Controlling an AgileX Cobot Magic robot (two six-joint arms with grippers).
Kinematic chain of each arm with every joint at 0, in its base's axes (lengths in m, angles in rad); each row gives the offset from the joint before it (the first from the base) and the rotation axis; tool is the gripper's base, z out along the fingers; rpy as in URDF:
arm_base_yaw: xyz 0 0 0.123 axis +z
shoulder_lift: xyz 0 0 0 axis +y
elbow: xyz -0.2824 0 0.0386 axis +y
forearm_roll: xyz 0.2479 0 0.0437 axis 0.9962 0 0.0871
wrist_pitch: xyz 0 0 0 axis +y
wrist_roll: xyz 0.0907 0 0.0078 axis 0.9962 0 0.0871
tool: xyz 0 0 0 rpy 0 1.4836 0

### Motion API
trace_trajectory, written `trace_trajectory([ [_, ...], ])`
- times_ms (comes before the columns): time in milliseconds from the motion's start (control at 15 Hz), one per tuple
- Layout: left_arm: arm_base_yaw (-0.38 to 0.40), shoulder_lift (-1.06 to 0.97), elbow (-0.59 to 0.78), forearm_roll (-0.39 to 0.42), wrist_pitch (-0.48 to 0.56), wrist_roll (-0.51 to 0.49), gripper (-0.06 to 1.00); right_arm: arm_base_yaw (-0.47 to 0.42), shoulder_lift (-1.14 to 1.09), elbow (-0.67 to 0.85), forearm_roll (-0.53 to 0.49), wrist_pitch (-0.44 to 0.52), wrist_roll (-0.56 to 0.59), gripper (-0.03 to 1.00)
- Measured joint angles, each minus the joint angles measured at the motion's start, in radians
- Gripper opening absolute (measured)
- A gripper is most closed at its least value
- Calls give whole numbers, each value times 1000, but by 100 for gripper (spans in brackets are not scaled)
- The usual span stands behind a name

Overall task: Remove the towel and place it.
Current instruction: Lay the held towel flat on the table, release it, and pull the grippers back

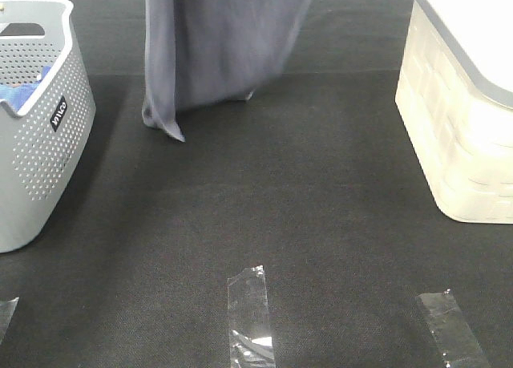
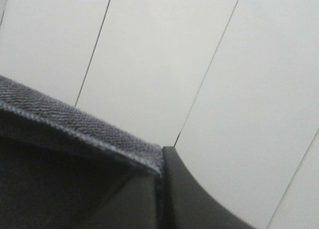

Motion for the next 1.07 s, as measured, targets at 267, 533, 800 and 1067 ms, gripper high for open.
trace_trajectory([
  [267, -1, -3, -95, 24, -167, 3, 0, 1, -7, -2, 33, -309, -193, 0],
  [533, -3, 66, -97, 16, 157, 3, 0, 0, 14, -2, 287, -18, -383, 0],
  [800, -1, 125, -97, 12, 627, 3, 0, -2, 31, -1, 422, 349, -606, 0],
  [1067, 1, 56, -97, -83, 1135, -4, 0, -2, 18, -1, 350, 784, -434, 0],
])
